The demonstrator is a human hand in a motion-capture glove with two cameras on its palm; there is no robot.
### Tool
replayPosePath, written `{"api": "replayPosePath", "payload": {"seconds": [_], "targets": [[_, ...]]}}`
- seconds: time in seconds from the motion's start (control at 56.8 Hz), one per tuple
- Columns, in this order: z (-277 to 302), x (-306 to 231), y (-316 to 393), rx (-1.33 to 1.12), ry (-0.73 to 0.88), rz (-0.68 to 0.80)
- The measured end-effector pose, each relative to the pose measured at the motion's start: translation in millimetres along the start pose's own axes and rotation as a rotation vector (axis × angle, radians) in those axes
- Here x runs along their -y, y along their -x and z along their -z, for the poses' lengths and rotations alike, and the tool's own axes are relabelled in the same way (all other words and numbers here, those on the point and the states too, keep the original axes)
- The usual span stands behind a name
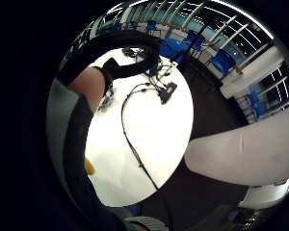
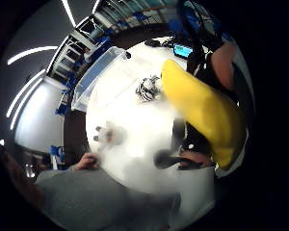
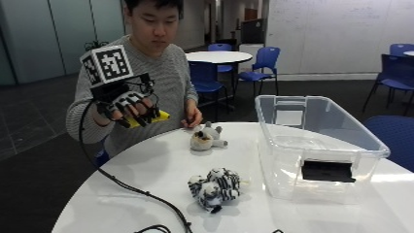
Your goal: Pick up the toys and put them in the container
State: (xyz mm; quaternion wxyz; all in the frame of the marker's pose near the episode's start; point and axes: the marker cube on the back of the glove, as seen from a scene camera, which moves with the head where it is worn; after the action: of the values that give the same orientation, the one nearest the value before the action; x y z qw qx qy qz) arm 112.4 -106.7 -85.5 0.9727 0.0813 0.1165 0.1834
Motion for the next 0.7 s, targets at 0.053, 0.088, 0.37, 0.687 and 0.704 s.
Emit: {"api": "replayPosePath", "payload": {"seconds": [0.053,0.088,0.37,0.687,0.704], "targets": [[-1.0,6.0,8.3,-0.003,0.012,0.018],[-2.3,10.5,16.3,-0.007,0.021,0.038],[-15.8,82.7,147.9,0.11,0.026,0.288],[-67.7,207.7,349.3,0.265,0.092,0.38],[-72.2,211.2,358.1,0.248,0.094,0.381]]}}
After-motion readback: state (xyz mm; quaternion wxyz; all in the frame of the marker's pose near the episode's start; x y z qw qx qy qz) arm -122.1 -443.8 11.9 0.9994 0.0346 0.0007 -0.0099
